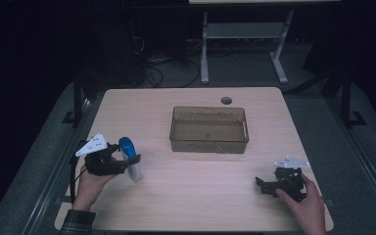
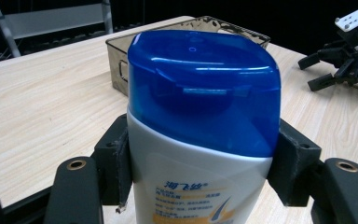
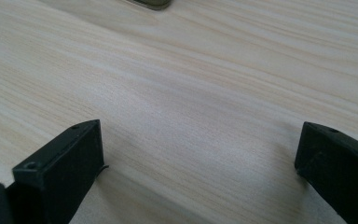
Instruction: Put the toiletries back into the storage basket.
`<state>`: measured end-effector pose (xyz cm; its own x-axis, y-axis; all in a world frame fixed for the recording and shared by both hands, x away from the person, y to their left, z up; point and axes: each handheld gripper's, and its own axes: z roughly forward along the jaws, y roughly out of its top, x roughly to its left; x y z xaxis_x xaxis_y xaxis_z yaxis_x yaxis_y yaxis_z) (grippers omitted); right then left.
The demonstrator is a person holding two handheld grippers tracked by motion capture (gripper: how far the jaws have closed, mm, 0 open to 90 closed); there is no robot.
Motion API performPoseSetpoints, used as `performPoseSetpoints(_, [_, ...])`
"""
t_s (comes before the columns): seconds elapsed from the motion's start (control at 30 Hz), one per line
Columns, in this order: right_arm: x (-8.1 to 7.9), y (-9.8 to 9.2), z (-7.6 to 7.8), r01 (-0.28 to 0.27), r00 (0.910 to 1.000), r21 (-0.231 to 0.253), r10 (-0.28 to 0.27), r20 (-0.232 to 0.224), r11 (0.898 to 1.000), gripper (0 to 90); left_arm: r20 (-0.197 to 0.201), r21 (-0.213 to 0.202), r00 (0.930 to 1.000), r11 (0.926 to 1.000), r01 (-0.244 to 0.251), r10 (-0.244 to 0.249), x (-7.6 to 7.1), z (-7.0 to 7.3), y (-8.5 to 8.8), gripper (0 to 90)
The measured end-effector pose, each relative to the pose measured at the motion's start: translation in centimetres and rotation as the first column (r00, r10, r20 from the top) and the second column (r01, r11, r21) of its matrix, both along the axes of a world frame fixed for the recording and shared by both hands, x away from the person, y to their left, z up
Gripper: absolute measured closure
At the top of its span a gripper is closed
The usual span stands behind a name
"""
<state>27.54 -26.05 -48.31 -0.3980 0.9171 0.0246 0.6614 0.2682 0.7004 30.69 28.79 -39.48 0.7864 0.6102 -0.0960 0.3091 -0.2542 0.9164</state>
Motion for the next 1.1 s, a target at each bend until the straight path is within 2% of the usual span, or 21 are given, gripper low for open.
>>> performPoseSetpoints(0.33, [0.0, 0.0, 0.0, 0.000, 1.0000, 0.000, 0.000, 0.000, 1.000, 0.7, 0.005, -0.024, 0.9998, 0.9995, -0.020, 0.020, 0.4, 0.6, 0.0, 33.7])
performPoseSetpoints(0.43, [0.0, 0.0, 0.0, 0.000, 1.0000, 0.000, 0.000, 0.000, 1.000, 0.7, 0.008, -0.015, 0.9997, 0.9996, -0.022, 0.022, 0.6, 0.9, -0.1, 33.7])
performPoseSetpoints(1.1, [0.0, 0.0, 0.0, 0.000, 1.0000, 0.000, 0.000, 0.000, 1.000, 0.7, 0.038, -0.024, 0.9991, 0.9995, -0.018, 0.019, 2.3, 3.2, -1.6, 33.7])
